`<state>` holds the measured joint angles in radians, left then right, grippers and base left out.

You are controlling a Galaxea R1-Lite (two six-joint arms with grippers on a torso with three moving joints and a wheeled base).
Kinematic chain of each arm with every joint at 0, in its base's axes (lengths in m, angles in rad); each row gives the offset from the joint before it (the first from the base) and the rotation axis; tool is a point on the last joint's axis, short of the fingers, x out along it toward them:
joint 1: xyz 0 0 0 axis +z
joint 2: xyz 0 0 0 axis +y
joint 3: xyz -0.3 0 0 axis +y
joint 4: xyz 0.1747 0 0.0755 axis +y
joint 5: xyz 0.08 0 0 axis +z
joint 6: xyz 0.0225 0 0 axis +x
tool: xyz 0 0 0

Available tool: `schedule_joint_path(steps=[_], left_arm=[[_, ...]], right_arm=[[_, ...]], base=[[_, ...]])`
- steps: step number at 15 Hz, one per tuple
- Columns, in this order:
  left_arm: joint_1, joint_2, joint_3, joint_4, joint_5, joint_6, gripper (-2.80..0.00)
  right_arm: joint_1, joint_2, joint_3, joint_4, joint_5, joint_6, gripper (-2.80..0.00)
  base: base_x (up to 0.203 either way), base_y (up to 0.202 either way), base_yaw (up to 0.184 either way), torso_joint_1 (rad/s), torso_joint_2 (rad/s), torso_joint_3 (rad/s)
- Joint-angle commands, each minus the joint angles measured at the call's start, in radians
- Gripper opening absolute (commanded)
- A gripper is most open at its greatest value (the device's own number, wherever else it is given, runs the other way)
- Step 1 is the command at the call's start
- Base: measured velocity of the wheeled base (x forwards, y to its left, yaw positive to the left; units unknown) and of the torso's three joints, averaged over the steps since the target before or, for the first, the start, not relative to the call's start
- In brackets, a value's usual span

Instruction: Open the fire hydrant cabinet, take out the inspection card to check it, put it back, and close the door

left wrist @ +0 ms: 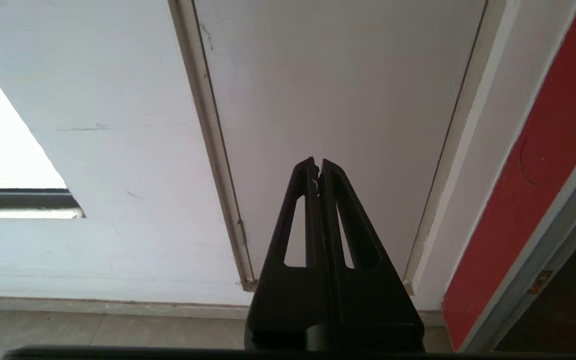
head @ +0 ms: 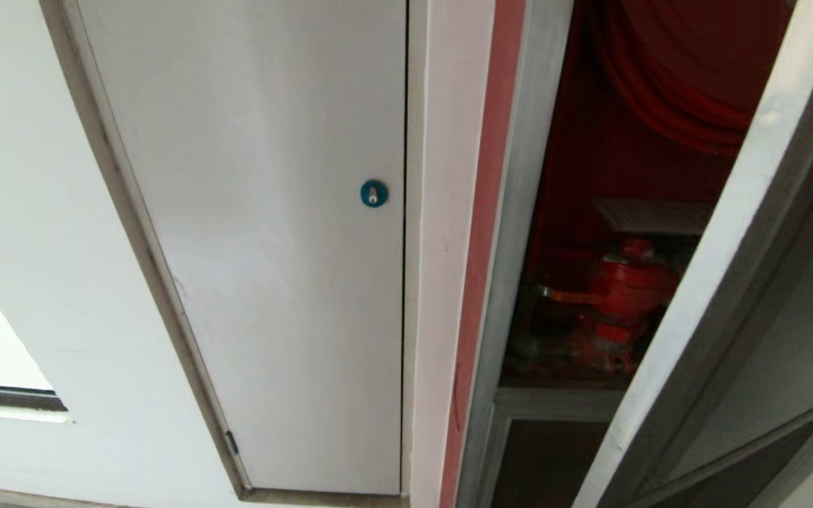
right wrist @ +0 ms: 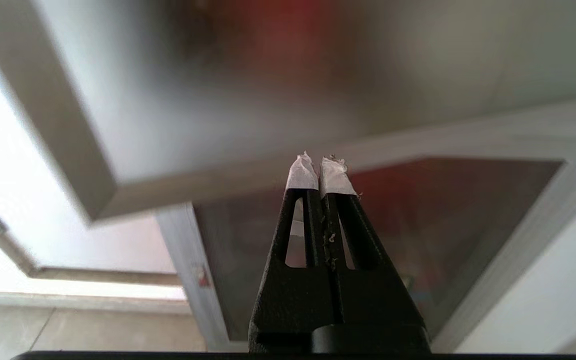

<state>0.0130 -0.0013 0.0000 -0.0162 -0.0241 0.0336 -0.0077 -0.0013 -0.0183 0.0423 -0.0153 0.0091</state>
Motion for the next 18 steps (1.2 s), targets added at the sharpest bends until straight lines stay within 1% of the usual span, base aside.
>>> schedule_joint_path(steps=[1,6,8,18], left_arm=[[0.001,0.001,0.006,-0.001,0.0,0.0,-2.8],[0.001,0.0,0.006,-0.001,0.0,0.0,-2.8],[0.001,0.001,0.006,-0.001,0.0,-0.006,-2.8],[0.001,0.001,0.007,-0.001,0.0,-0.005,-2.8]], right_arm=[[0.0,0.0,0.0,0.001,0.0,0.002,-2.8],[0.0,0.0,0.0,0.001,0.0,0.0,-2.8],[0.0,0.0,0.0,0.001,0.0,0.0,-2.8],[0.0,-0.001,0.0,0.0,0.0,0.0,-2.8]], base=[[0.193,0.0,0.0,-0.002,0.01,-0.002],[0.196,0.0,-0.002,0.004,0.0,0.003],[0.128,0.0,0.0,0.012,0.01,0.003],[0.0,0.0,0.0,0.0,0.0,0.0]])
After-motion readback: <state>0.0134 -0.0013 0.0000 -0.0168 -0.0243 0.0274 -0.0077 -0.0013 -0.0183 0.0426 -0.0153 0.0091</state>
